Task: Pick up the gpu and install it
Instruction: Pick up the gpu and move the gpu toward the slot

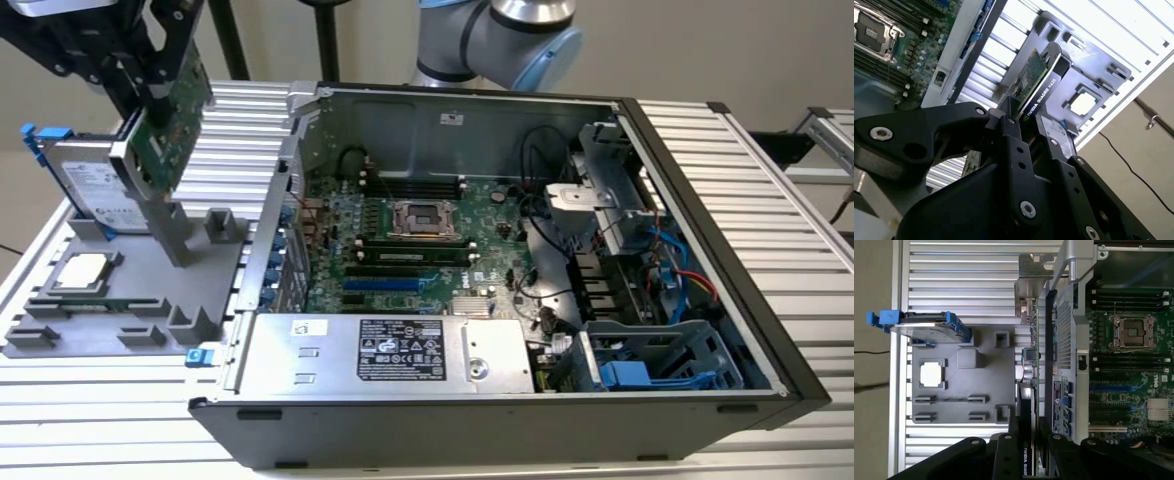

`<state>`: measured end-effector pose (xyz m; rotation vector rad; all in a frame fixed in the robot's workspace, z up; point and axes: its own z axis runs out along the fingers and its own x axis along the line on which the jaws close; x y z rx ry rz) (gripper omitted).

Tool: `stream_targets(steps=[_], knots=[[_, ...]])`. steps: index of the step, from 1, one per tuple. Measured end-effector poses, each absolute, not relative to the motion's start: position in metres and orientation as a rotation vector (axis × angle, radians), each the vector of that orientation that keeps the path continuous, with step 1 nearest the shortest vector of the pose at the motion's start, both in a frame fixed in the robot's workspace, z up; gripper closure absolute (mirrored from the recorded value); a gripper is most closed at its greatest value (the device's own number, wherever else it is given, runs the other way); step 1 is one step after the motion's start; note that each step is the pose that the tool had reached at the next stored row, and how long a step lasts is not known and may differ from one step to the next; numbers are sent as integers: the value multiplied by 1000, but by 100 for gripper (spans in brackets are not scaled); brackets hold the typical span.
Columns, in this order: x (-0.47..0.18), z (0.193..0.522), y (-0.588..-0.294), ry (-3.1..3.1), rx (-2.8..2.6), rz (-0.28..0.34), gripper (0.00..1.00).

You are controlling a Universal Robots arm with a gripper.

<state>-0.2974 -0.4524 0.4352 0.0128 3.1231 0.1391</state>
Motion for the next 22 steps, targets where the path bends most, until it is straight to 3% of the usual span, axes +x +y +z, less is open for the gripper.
stream_targets(steps=[22], knots=[[-274,435,-452,3123,13,139,100]])
